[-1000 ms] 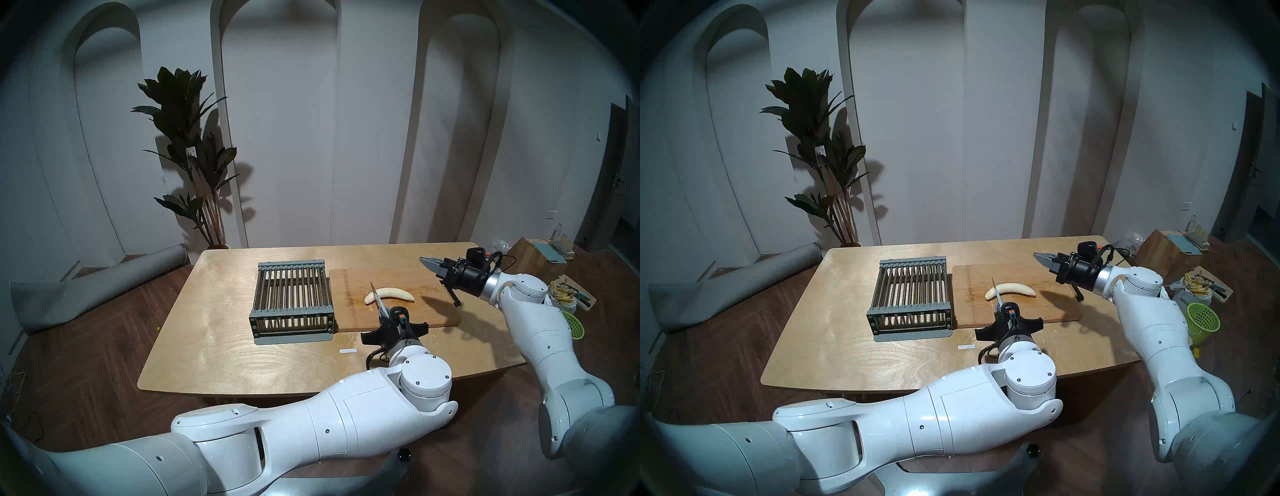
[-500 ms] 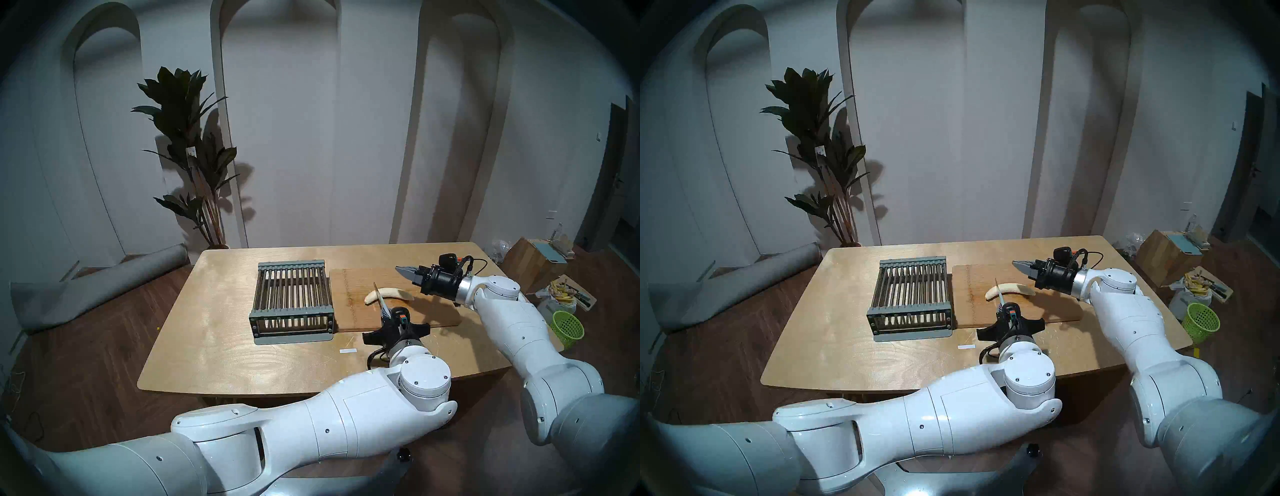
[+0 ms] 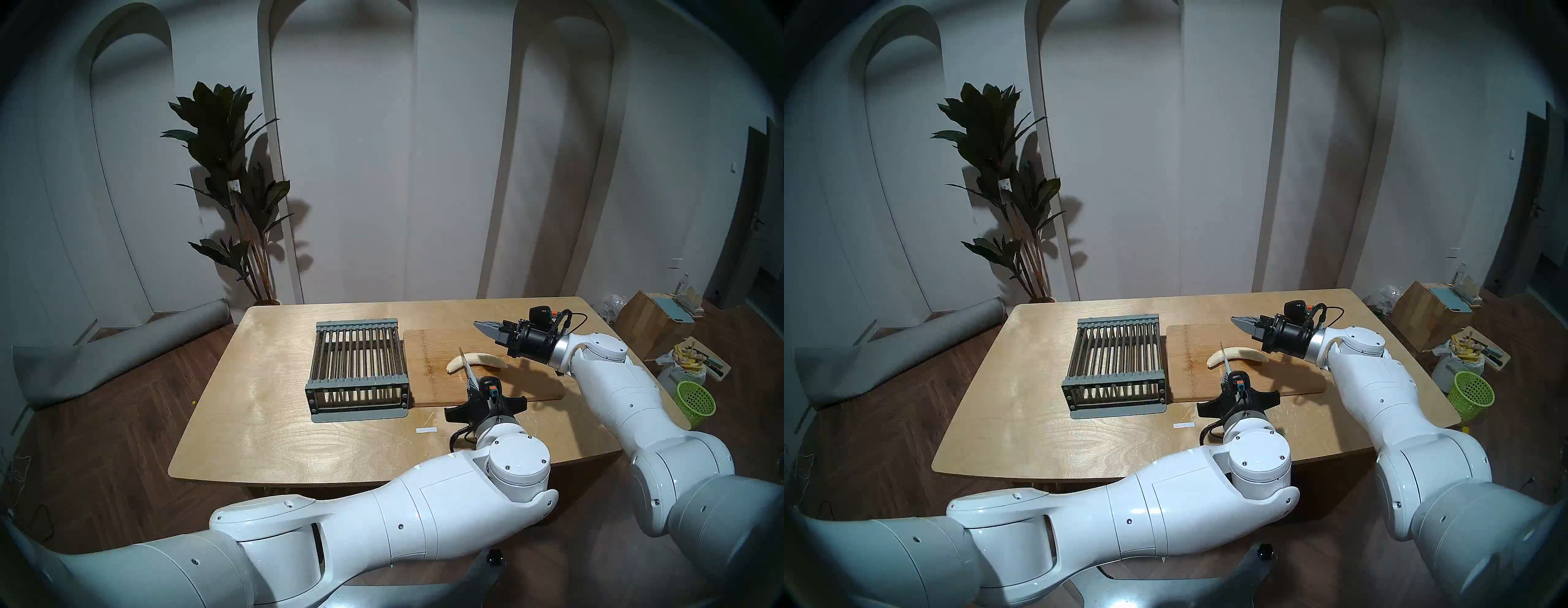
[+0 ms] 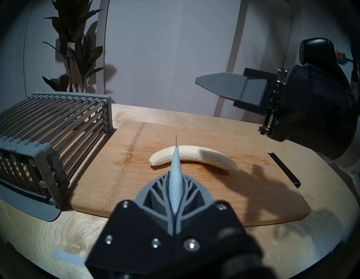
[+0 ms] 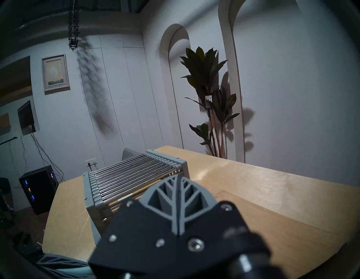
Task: Cut the banana into four pieces on the cutting board
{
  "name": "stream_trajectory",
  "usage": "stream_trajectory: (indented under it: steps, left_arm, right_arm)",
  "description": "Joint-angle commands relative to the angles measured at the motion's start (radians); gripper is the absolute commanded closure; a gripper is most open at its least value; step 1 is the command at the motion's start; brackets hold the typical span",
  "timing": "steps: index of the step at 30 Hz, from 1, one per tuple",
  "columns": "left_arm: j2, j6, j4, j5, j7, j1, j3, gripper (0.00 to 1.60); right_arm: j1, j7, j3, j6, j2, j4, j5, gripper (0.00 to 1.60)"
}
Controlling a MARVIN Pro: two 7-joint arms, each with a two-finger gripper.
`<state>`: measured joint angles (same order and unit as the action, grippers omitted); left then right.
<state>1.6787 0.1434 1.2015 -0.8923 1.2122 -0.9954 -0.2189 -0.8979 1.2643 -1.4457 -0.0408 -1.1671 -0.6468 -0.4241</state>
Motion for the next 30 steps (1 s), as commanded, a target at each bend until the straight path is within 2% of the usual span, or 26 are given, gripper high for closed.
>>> stream_trajectory:
  steps: [1,15,30]
  left_arm:
    - [0.023,-0.001,-0.005,0.003,-0.009,0.020,-0.004,1.60]
    - [0.038,-0.002,-0.023,0.000,-0.021,0.022,-0.007,1.60]
    - [0.040,-0.003,-0.034,-0.012,-0.038,0.018,-0.015,1.60]
  right_arm:
    - [-0.026,0.028,-0.003,-0.003,0.023,-0.042,-0.003,1.60]
    - [-0.113,0.039,-0.009,-0.004,0.060,-0.093,0.003,1.60]
    - [-0.083,0.023,0.006,-0.012,0.038,-0.062,0.021,1.60]
